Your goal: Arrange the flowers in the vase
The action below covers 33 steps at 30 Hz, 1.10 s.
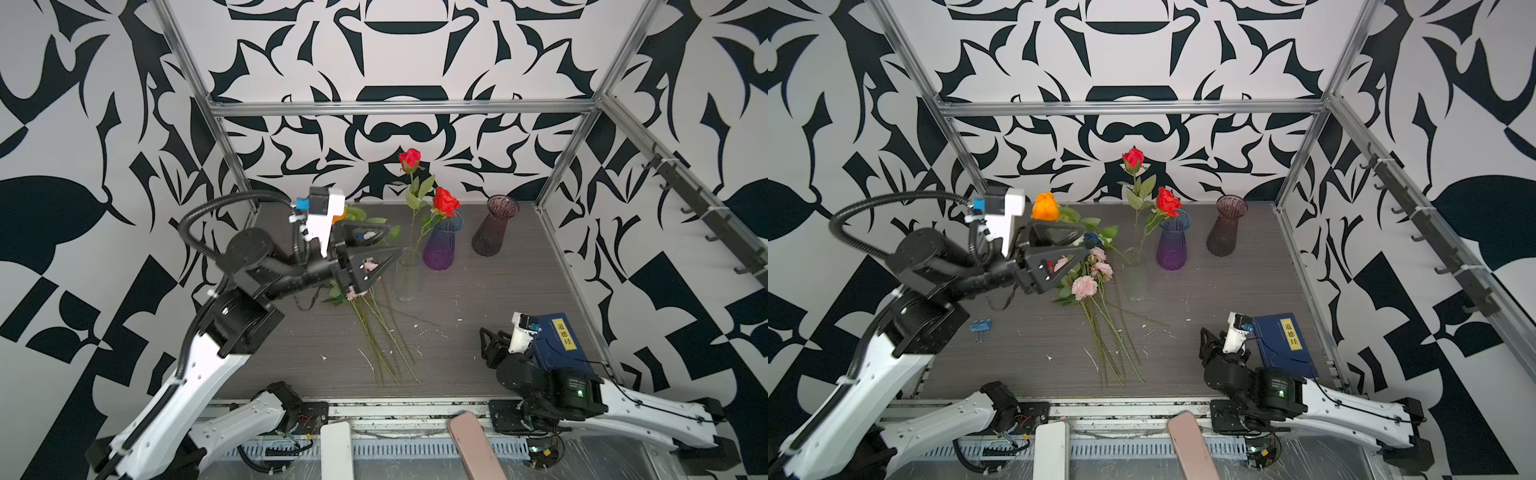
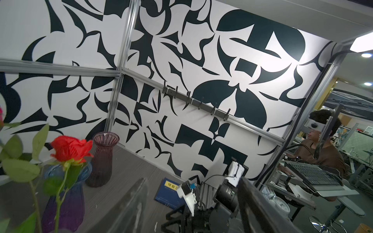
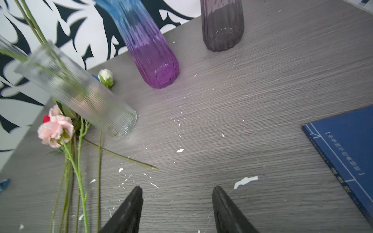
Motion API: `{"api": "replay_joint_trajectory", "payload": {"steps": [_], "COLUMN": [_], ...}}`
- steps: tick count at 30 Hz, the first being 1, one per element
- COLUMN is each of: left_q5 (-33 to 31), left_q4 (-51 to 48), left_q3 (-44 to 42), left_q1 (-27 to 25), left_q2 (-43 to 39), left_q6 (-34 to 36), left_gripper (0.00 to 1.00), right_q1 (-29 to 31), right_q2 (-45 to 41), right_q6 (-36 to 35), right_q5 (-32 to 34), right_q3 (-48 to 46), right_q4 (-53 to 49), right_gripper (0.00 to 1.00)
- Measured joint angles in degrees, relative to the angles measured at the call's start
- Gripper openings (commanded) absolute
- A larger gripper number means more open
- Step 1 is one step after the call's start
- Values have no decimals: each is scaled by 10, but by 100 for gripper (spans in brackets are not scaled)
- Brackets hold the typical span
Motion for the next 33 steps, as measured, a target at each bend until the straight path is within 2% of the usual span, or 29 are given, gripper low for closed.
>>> {"api": "replay_joint_trajectory", "payload": {"steps": [6,9,13,15,19,24,28,33], "left_q5": [-41,-61,-95,-112,-142,-165,-185,-220], "left_q4": [-64,-84,-92,-92,-69,-8,34,75], "left_q3": [-120,-184,-287,-344,-471,-588,-636,-661], "left_q1": [0,0,0,0,0,0,0,0], "left_q2": [-145,-201,-255,-274,-295,-308,-341,-370], "left_q6": [-16,-39,-73,-93,-141,-176,-191,-200], "left_gripper": [71,70,70,70,69,72,75,77], "right_q1": [-32,-102,-212,-236,-242,-242,-233,-195], "right_q2": [141,215,316,362,474,597,652,683], "right_q6": [-54,-102,-138,-142,-146,-150,-153,-178], "right_q5": [-52,-129,-270,-323,-405,-470,-490,-478], "right_q3": [43,65,74,75,110,191,239,305], "right_q4": [81,144,247,287,339,386,390,342], "right_gripper": [61,62,62,61,55,48,48,48]}}
